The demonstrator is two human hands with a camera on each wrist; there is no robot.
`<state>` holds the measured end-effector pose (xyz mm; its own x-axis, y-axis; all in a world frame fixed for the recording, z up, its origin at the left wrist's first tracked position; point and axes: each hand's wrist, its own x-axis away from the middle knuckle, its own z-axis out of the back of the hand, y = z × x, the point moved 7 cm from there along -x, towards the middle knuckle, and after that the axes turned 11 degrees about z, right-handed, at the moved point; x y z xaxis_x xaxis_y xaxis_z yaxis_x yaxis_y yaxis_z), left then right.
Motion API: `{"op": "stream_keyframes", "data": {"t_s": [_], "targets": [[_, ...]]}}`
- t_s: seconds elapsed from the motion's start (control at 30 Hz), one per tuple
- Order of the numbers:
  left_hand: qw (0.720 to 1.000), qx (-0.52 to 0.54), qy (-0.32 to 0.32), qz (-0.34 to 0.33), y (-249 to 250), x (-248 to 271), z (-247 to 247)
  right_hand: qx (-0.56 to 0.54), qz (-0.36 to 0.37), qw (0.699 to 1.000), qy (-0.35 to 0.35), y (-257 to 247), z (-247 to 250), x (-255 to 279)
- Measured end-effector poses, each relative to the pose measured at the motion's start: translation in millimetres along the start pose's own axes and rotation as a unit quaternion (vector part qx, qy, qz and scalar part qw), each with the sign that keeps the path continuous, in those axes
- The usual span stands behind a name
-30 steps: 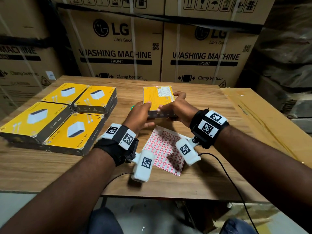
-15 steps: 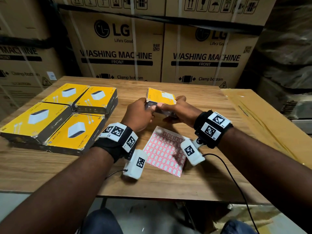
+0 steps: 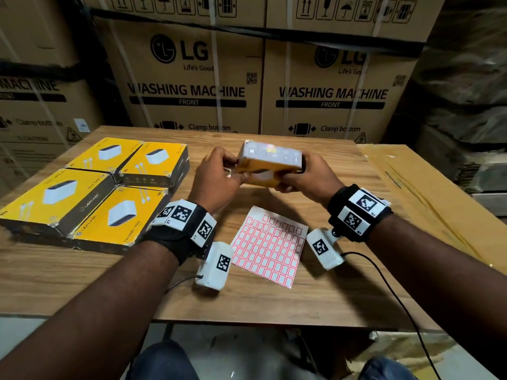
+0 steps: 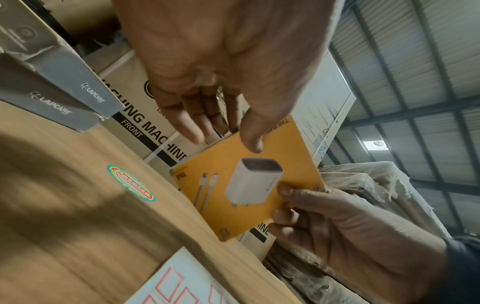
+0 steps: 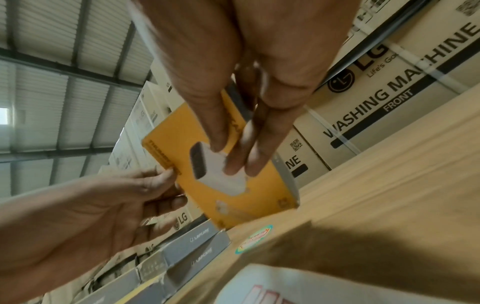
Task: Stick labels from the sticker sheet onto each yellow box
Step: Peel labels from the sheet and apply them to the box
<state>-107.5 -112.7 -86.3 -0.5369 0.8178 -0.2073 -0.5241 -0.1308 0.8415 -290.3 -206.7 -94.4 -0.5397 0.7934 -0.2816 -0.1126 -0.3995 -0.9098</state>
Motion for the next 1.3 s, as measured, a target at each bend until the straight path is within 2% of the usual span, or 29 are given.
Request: {"op": "stream_keyframes", "data": {"t_s": [0.1, 0.27, 0.43, 0.53, 0.67, 0.77, 0.87, 1.07, 1.2, 1.3], "targets": [[1.0, -0.014, 0.015, -0.006, 3.7, -2.3, 1.4, -0.026, 0.015, 0.999, 0.044, -2.9, 11.1, -4.5], [0.995, 0.058, -0.066, 0.04, -2.2, 0.9, -14.6, -0.047, 0.007, 0.997, 0.061, 4.9, 15.6, -7.2], [0.975, 0.098, -0.177, 0.091, -4.7, 12.1, -29.3, -0.077, -0.019, 0.993, 0.089, 14.1, 19.1, -6.9], [0.966, 0.141, -0.181, 0.116, -3.5, 11.1, -31.2, -0.058, -0.035, 0.992, 0.106, 17.9, 23.5, -5.4], [0.932, 0.247, -0.161, 0.209, -6.3, 4.6, -40.3, 0.03, -0.017, 0.998, 0.055, 22.6, 17.3, -1.1], [0.913, 0.27, -0.173, 0.254, -3.8, 5.0, -51.9, 0.096, 0.019, 0.995, 0.0, 20.6, 6.3, 1.4], [0.923, 0.241, -0.177, 0.241, 0.5, 2.3, -58.4, 0.129, 0.029, 0.99, -0.046, 17.9, 2.1, 2.9], [0.958, 0.091, -0.216, 0.164, 10.2, -7.7, -80.5, 0.26, 0.027, 0.964, -0.038, 20.5, 26.8, 0.7], [0.976, -0.056, -0.191, 0.088, 27.8, -17.8, -102.0, 0.286, -0.014, 0.957, -0.043, 31.2, 54.2, 1.6], [0.973, -0.126, -0.186, 0.048, 42.1, -19.4, -127.4, 0.279, -0.059, 0.958, -0.044, 50.6, 77.8, 0.3]]}}
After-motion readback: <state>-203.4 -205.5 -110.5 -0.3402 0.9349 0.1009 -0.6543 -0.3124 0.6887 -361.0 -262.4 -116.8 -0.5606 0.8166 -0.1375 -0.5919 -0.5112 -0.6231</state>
